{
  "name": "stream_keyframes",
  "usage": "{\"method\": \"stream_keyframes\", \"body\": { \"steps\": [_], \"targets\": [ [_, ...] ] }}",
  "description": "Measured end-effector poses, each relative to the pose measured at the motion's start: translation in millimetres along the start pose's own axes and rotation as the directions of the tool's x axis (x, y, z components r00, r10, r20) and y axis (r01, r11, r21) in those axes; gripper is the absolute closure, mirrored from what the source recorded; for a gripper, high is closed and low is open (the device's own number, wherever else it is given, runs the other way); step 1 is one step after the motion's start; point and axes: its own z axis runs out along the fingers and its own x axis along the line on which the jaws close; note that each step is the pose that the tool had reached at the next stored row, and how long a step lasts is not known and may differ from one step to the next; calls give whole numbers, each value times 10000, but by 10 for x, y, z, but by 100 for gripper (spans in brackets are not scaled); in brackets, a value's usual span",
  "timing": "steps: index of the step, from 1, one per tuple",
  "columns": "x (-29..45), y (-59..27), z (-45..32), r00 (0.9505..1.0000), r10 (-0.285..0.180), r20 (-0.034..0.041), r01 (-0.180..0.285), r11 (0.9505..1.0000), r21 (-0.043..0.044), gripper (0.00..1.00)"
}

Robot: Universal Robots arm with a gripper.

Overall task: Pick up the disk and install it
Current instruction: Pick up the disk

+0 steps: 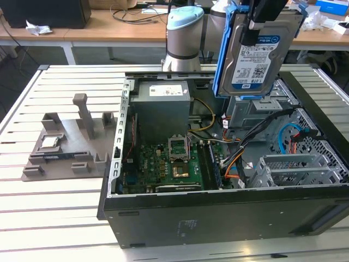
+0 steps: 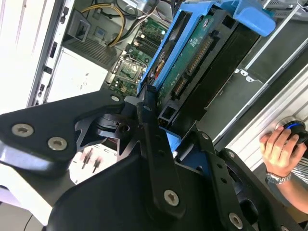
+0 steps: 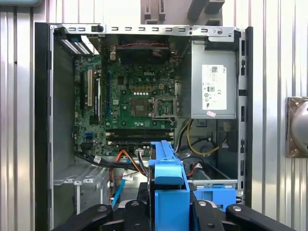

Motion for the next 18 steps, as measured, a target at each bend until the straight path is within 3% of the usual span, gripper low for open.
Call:
{"method": "stream_keyframes", "body": {
  "steps": [18],
  "targets": [
    [227, -37, 3, 10000, 0, -2, 0, 10000, 0, 64]
  ]
}}
